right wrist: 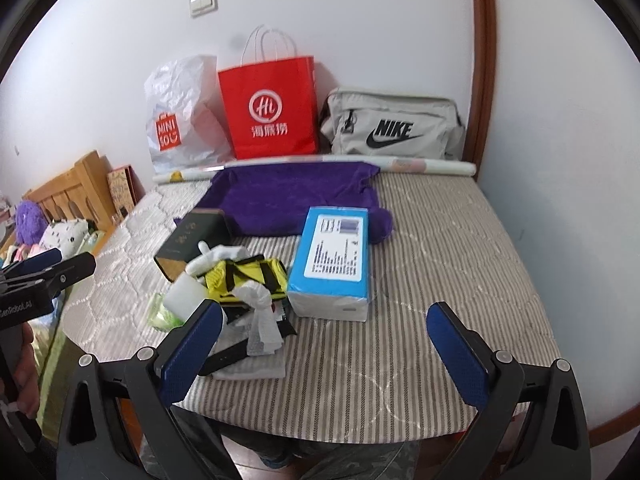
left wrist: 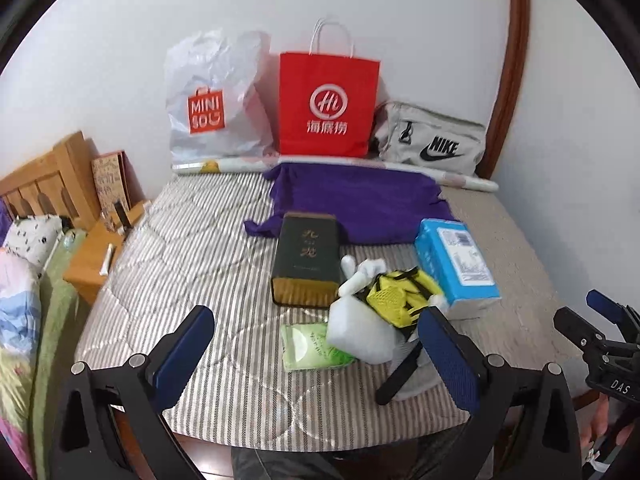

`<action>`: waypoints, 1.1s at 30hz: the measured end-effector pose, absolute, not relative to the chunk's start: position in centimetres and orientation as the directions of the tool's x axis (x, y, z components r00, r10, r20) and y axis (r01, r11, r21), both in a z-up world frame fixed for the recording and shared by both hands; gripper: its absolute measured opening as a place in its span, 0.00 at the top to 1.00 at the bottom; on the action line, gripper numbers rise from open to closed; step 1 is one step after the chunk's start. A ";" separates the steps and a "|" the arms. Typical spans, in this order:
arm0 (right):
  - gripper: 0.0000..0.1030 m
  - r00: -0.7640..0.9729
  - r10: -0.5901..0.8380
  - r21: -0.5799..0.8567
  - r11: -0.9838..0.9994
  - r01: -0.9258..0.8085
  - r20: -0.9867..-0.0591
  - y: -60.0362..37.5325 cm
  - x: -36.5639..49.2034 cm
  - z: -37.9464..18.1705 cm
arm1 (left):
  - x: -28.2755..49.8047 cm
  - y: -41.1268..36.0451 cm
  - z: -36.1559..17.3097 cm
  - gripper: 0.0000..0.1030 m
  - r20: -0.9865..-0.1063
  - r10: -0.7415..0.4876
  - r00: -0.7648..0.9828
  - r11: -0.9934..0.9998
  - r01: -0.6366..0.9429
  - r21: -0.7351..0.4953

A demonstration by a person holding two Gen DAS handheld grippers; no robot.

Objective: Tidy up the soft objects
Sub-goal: 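Grasp the green wet-wipes pack with the left tool while the right tool grasps white tissue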

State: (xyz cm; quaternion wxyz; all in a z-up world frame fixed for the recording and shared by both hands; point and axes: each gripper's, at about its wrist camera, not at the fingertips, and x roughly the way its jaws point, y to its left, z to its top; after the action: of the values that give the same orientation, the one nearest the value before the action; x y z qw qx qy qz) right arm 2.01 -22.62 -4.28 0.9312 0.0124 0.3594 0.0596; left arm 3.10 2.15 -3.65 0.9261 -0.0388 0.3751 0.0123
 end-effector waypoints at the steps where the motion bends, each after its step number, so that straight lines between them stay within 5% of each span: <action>1: 0.02 0.732 0.118 0.062 0.993 -0.103 -0.671 -22.5 2.3 -4.7 | 3.5 2.4 -4.2 0.00 -0.699 -0.003 0.715 0.997 -0.056 -0.061; 15: 0.02 0.621 0.223 0.140 0.974 -0.180 -0.751 -21.0 6.5 -11.8 | 7.0 3.5 -14.5 0.01 -0.818 -0.023 0.575 0.998 -0.028 -0.047; 30: 0.02 0.558 0.275 0.178 0.958 -0.224 -0.783 -20.1 7.8 -15.5 | 8.8 1.2 -18.9 0.01 -0.832 -0.008 0.555 1.000 0.010 -0.003; 31: 0.02 0.561 0.276 0.174 0.958 -0.230 -0.780 -19.8 7.8 -15.6 | 8.8 1.4 -18.9 0.04 -0.826 -0.014 0.564 1.000 0.006 -0.013; 33: 0.08 0.568 0.278 0.164 0.956 -0.244 -0.775 -19.2 7.9 -15.8 | 8.7 2.2 -18.7 0.28 -0.812 -0.030 0.583 0.999 0.003 -0.035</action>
State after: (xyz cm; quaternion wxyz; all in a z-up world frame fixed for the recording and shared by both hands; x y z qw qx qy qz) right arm 7.85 -19.22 -15.76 0.8853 0.0191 0.4407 0.1473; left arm 8.66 2.21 -18.72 0.8896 -0.0150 0.4564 -0.0093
